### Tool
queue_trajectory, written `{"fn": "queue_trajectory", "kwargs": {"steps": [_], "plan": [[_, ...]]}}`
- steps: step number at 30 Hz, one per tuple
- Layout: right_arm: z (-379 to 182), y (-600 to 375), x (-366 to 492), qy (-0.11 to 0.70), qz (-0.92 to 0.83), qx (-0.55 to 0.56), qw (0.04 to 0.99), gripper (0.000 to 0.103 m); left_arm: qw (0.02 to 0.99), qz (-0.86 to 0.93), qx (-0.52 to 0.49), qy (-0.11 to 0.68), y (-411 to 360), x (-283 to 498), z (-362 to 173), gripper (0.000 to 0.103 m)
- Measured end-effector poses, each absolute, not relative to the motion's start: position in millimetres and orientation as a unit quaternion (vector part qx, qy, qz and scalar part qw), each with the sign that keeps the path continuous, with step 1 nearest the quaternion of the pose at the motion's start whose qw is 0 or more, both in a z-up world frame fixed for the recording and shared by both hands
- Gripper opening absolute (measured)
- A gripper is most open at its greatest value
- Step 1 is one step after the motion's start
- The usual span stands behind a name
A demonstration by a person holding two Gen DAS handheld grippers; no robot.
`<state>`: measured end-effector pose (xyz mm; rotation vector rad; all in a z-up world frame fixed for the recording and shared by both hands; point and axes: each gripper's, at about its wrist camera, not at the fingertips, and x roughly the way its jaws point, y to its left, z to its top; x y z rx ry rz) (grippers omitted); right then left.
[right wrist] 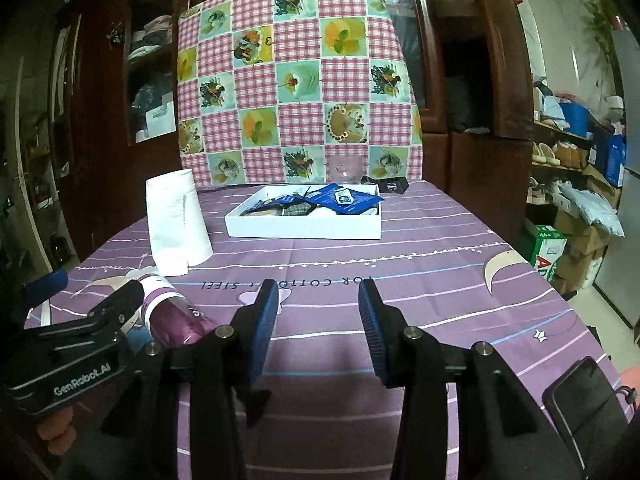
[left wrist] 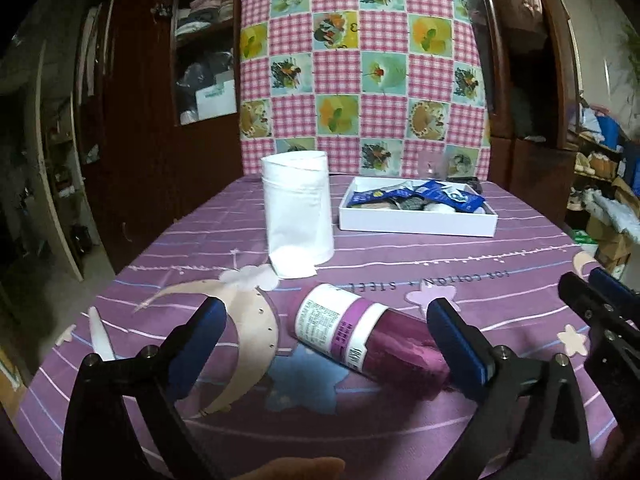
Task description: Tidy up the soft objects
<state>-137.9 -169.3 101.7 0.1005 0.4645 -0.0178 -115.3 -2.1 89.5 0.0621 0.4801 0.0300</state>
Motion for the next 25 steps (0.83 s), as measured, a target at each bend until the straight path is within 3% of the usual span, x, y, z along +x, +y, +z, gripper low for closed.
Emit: {"fn": "queue_trajectory", "kwargs": {"steps": [25], "plan": [[100.6,-165.7,-138.3,0.235,-0.004,0.045,0.971,0.044,0.972,0.025,0.041,0.228,-7.0,-116.8,84.5,0.102]]}}
